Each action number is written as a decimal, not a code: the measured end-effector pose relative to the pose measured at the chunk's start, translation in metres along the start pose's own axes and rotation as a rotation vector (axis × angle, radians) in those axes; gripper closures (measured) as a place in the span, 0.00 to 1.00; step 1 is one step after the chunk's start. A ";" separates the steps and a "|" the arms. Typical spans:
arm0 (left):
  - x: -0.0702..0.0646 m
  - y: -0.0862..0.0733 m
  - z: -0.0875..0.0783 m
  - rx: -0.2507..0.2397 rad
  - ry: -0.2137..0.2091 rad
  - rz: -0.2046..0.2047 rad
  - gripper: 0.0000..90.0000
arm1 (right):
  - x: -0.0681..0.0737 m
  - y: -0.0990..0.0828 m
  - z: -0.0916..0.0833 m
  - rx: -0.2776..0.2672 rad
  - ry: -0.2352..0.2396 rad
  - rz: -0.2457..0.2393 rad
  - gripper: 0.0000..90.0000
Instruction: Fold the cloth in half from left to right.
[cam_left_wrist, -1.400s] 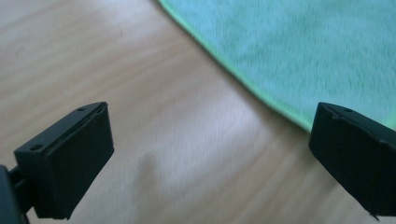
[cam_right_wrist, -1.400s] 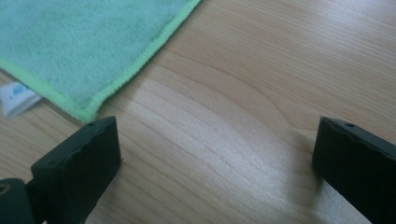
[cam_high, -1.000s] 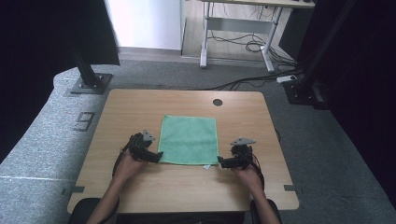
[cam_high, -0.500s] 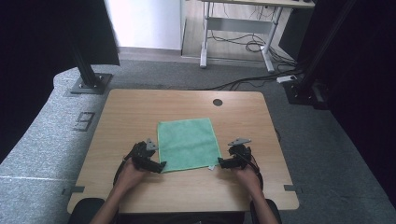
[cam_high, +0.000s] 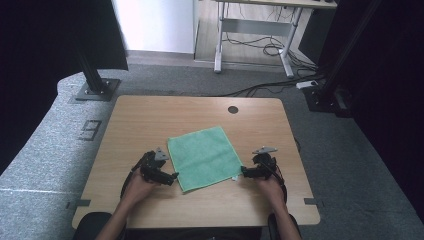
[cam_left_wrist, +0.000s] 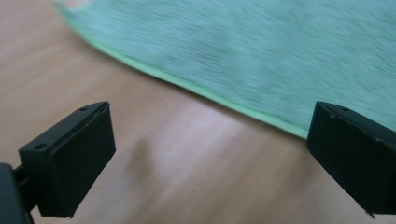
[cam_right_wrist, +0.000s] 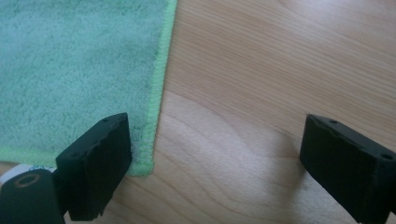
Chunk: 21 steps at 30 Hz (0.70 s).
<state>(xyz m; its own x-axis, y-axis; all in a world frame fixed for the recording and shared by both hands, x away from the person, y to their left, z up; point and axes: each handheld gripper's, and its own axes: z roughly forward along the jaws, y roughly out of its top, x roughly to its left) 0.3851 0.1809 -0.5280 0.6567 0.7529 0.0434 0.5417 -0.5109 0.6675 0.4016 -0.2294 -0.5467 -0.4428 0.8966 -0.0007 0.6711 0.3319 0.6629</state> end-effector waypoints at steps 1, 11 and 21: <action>0.000 0.000 0.000 0.000 0.000 0.000 0.02 | -0.002 -0.001 0.000 -0.002 0.004 0.008 0.10; 0.036 0.017 0.014 -0.031 0.052 -0.064 0.02 | -0.004 -0.005 0.001 -0.033 0.007 0.013 0.09; 0.071 0.032 0.034 -0.064 0.099 -0.149 0.02 | -0.005 -0.010 0.002 -0.076 0.013 0.008 0.06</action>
<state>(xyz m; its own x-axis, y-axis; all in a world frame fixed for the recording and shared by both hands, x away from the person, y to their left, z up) 0.4669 0.2043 -0.5288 0.5149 0.8572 0.0111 0.5928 -0.3654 0.7177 0.3985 -0.2365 -0.5547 -0.4456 0.8951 0.0141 0.6279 0.3013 0.7176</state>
